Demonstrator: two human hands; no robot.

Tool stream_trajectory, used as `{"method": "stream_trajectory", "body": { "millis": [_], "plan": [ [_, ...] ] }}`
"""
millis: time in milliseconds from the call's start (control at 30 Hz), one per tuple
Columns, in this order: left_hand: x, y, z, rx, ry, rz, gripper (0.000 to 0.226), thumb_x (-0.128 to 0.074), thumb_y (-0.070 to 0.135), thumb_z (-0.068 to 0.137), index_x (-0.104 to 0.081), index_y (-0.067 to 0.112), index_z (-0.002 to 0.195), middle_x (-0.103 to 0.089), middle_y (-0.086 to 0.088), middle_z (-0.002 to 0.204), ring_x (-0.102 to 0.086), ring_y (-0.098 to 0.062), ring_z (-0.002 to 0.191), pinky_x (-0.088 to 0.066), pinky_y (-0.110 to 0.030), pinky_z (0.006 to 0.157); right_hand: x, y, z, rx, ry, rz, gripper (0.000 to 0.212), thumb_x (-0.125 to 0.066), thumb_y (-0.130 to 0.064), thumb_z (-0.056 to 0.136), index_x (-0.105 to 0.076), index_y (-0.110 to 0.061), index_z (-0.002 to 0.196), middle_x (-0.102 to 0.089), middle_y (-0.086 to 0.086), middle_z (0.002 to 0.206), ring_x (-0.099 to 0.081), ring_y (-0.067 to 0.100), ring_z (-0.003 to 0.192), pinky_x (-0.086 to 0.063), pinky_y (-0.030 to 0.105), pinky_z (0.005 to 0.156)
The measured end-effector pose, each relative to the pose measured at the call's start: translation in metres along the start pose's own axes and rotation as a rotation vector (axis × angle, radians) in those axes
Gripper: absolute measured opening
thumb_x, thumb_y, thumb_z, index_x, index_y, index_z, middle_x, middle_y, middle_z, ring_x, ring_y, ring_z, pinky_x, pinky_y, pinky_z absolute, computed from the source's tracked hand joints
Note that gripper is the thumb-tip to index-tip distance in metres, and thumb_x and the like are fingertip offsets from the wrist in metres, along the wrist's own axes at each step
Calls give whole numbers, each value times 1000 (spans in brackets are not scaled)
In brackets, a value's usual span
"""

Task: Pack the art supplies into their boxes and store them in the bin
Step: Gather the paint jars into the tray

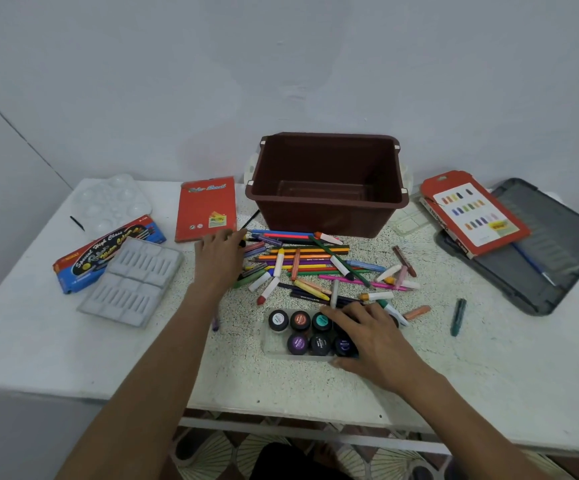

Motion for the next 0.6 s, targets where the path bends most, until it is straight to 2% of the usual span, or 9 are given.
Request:
{"method": "stream_trajectory", "body": {
  "millis": [167, 300, 367, 433, 533, 600],
  "plan": [
    [1, -3, 3, 2, 112, -27, 34, -63, 16, 91, -61, 18, 125, -60, -13, 120, -53, -35, 113, -34, -46, 97, 0, 1, -1, -8, 14, 15, 84, -71, -56, 76, -35, -34, 148, -54, 0, 124, -46, 26, 105, -46, 44, 90],
    [4, -5, -8, -32, 212, -103, 32, -70, 17, 86, -62, 15, 117, -58, -12, 110, -57, -33, 101, -39, -45, 89, 0, 1, -1, 2, 20, 8, 82, -67, -56, 81, -31, -35, 150, -48, -2, 131, -42, 25, 112, -40, 41, 95],
    [11, 0, -18, -68, 248, -227, 30, -69, 22, 89, -61, 14, 117, -57, -10, 109, -59, -27, 93, -46, -39, 78, 0, 1, -2, 1, 19, 8, 82, -66, -57, 81, -28, -36, 151, -47, -2, 132, -41, 24, 113, -39, 41, 97],
    [20, 6, -33, -73, 233, -405, 30, -68, 26, 92, -60, 16, 119, -58, -5, 110, -59, -18, 88, -48, -29, 70, 0, 1, -2, 0, 14, 8, 82, -65, -58, 82, -27, -36, 151, -46, -3, 132, -40, 24, 114, -38, 40, 97],
    [31, 13, -61, -55, 123, -657, 24, -68, 23, 92, -63, 18, 114, -64, 1, 109, -64, -10, 92, -47, -19, 74, 0, 2, -1, 2, 26, 15, 82, -68, -56, 80, -30, -35, 150, -49, -2, 131, -42, 24, 112, -40, 41, 95],
    [35, 16, -81, -18, 26, -755, 19, -70, 22, 90, -65, 22, 109, -67, 9, 104, -65, -4, 92, -48, -19, 77, 0, 2, -1, 2, 25, 17, 82, -67, -56, 81, -30, -35, 151, -48, -2, 131, -42, 25, 113, -40, 41, 96]
  ]
}}
Point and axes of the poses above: each hand's wrist, its own z-axis towards the middle knuckle, its own x-axis out of the back of the hand, y = z × x, the point moved 2 cm from there along z, towards the middle knuckle
